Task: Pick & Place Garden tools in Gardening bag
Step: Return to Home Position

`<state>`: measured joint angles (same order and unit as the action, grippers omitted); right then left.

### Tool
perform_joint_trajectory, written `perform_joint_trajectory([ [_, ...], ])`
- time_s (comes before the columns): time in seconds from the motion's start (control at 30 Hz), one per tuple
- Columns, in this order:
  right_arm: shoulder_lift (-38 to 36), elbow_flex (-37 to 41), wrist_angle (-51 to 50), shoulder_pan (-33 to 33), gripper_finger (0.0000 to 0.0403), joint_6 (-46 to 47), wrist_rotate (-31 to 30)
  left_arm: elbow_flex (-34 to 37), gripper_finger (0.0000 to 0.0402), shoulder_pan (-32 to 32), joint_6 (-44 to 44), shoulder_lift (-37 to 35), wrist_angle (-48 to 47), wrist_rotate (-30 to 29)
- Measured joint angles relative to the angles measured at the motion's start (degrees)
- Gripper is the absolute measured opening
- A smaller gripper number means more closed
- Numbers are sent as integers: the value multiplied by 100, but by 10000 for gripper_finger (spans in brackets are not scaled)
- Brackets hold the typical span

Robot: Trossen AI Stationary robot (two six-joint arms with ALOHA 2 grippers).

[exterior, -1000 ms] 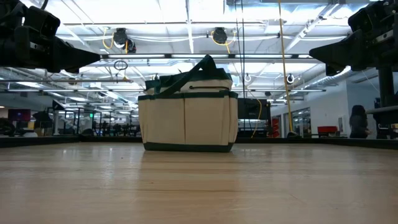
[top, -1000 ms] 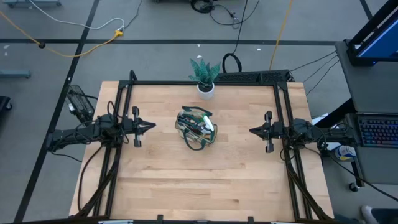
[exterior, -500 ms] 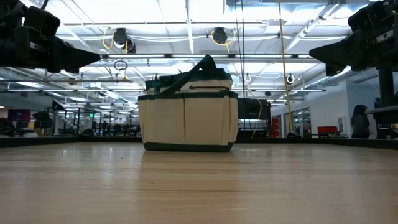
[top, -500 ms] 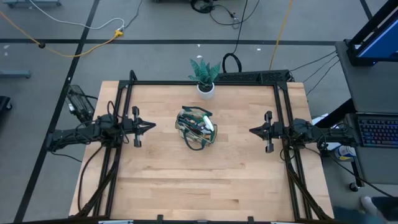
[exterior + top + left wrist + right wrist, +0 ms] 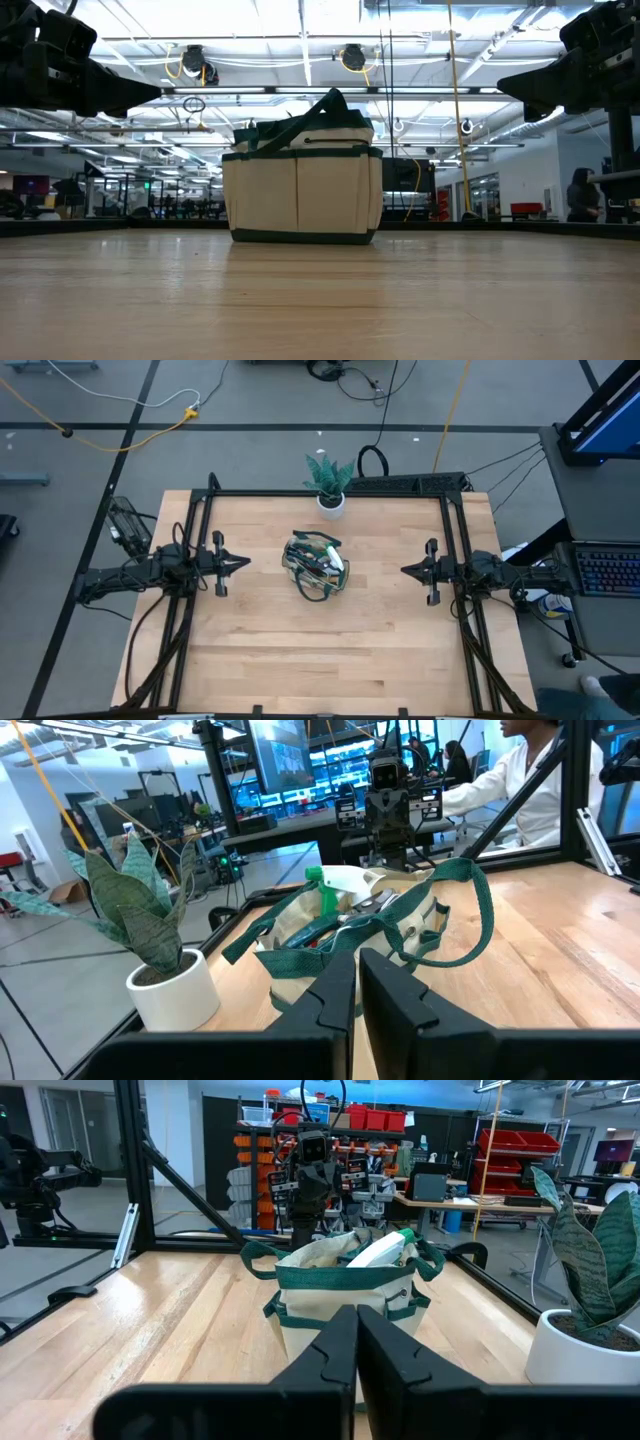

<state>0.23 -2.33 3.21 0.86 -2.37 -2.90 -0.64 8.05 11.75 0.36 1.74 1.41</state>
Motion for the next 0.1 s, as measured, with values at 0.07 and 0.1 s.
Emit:
perform_joint_trajectory([
  [0.07, -2, -1, 2, -1, 0, 0, 1, 0, 26, 0, 0, 1, 0, 2],
  [0.1, 0, 0, 1, 0, 0, 0, 2, 0, 26, 0, 0, 0, 0, 1],
])
